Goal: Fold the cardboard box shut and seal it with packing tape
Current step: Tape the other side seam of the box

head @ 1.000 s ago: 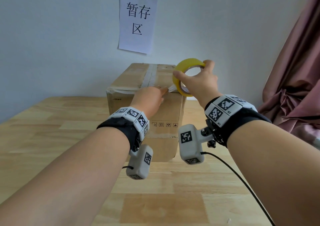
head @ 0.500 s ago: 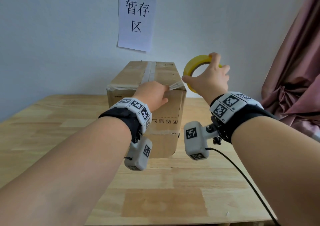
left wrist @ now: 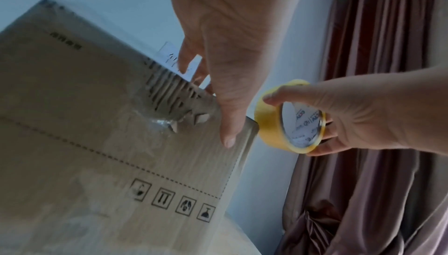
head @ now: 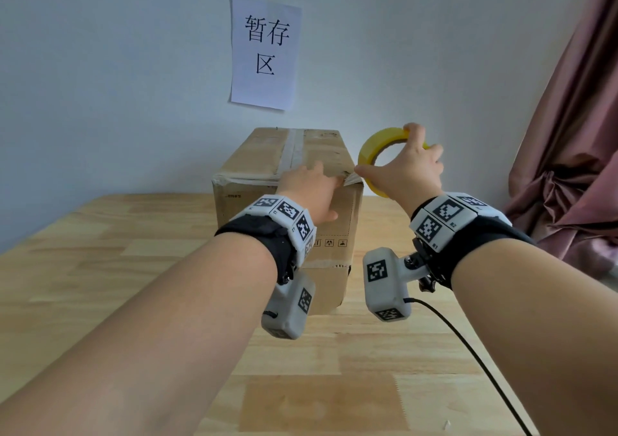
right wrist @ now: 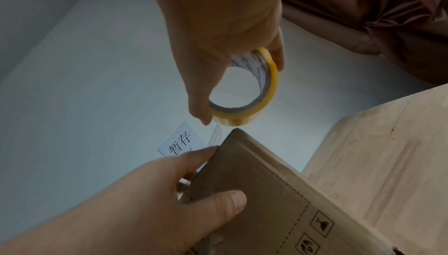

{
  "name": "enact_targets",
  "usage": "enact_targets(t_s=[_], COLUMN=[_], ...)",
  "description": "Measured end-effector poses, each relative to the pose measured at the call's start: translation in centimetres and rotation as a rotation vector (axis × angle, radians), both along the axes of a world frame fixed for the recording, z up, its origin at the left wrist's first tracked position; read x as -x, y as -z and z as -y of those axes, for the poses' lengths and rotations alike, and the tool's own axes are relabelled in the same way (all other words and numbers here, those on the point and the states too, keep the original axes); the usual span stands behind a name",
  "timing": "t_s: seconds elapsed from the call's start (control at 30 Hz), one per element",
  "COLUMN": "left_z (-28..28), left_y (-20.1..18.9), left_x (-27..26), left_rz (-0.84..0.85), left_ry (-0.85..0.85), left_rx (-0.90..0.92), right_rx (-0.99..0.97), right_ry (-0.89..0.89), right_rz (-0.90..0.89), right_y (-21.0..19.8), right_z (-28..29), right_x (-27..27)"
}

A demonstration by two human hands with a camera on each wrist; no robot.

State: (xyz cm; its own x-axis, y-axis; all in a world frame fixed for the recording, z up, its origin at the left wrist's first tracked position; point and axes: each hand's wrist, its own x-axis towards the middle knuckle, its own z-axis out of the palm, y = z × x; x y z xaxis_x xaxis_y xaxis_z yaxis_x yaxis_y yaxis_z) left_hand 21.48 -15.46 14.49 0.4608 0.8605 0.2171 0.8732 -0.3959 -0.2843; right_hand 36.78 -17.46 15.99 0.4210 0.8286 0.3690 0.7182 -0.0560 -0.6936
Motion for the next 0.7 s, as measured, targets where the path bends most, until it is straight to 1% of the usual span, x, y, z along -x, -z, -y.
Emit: enact_targets(t_s=[0.07, 0.13, 0.2, 0.37, 0.43, 0.53, 0.6, 0.7], left_z=[-0.1, -0.3, -0.5, -0.9, -1.1, -1.2, -1.1, -1.1], left_y=[0.7, 1.1, 1.2, 0.9, 0.7, 0.6, 0.8, 1.1], left_x=[0.1, 0.3, 0.4, 0.3, 0.2, 0.1, 0.0, 0.1], left_rz=[0.056, 0.146, 0.211, 0.234, 0.231, 0.169, 0.133, 0.148], left_ry=[0.043, 0.099, 0.115, 0.121, 0.125, 0.095, 0.075, 0.087], left_rx=[-0.036, -0.01, 0.029, -0.006, -0.006, -0.008, -0.017, -0.038], right_rx=[0.022, 0.033, 0.025, -0.026, -0.061, -0.095, -0.136, -0.184], right_ry=[-0.001, 0.01, 0.014, -0.013, -0.031, -0.03, -0.039, -0.077], right_rz=[-0.059, -0.115, -0.178, -0.355, -0.392, -0.319, -0.221, -0.058], right_y=[0.3, 0.7, 0.9, 1.5, 1.6, 1.3, 0.5, -0.8], right_z=[-0.1, -0.2, -0.3, -0.5, -0.4, -0.3, -0.2, -0.1], right_x=[-0.1, -0.1, 0.0, 0.0, -0.2, -0.3, 0.0, 0.5])
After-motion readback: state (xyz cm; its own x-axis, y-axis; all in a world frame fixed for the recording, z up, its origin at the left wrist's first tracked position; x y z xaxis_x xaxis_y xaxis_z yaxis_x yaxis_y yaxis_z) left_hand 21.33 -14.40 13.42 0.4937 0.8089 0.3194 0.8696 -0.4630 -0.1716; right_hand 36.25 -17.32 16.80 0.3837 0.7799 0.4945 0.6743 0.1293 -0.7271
